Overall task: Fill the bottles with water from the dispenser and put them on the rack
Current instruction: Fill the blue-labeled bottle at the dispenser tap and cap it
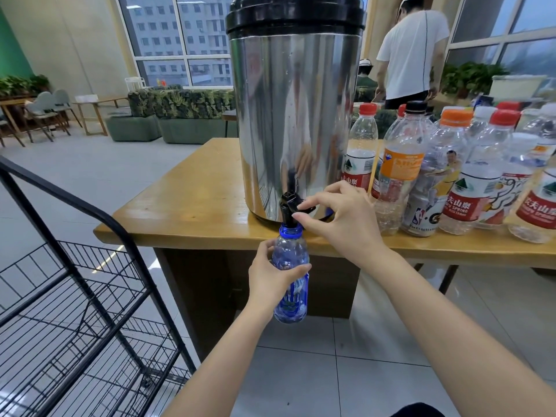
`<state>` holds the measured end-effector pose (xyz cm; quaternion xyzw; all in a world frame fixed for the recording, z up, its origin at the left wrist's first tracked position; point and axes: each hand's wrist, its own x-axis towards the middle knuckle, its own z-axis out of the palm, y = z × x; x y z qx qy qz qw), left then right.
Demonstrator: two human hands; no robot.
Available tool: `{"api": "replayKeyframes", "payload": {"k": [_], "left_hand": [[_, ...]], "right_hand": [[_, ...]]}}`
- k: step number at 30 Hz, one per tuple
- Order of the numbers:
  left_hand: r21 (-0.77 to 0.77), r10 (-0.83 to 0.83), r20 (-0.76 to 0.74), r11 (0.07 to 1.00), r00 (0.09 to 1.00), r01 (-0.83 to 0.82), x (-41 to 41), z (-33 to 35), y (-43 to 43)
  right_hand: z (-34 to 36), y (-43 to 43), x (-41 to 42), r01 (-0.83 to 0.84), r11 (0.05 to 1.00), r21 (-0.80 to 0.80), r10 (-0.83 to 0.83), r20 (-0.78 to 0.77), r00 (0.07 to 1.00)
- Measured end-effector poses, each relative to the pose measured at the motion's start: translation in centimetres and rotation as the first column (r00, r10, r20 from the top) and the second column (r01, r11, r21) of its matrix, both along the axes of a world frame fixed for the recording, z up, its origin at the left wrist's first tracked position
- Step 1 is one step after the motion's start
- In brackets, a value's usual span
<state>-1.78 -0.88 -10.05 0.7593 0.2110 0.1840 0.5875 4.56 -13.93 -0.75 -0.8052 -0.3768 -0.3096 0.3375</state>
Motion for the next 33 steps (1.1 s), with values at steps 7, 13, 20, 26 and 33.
{"api": "replayKeyframes", "payload": {"k": [7, 13, 20, 26, 33], "left_hand": [[0.011, 0.007, -0.002, 1.0, 1.0, -0.007, -0.1, 0.0, -0.1], [0.019, 0.005, -0.003, 1.0, 1.0, -0.005, 0.0, 0.0, -0.1], [0.006, 0.003, 0.009, 1.0, 1.0, -0.003, -0.2, 0.0, -0.1], [0.001, 0.003, 0.008, 1.0, 1.0, -0.003, -0.2, 0.0, -0.1], [0.018, 0.018, -0.003, 1.0, 1.0, -0.018, 0.0, 0.0, -0.1]], "right_hand": [[-0.8, 0.1, -0.4, 0.051, 0.995, -0.083, -0.026, 0.272, 0.962], [-1.2, 0.2, -0.3, 0.105, 0.988, -0.114, -0.048, 0.421, 0.906], [-1.2, 0.2, 0.0, 0.038, 0.999, -0.036, -0.025, 0.301, 0.953], [-1.0, -0.5, 1.2, -0.051, 0.998, -0.035, 0.056, 0.163, 0.985], [-1.2, -0.6, 1.5, -0.098, 0.994, -0.053, 0.104, 0.108, 0.989]]}}
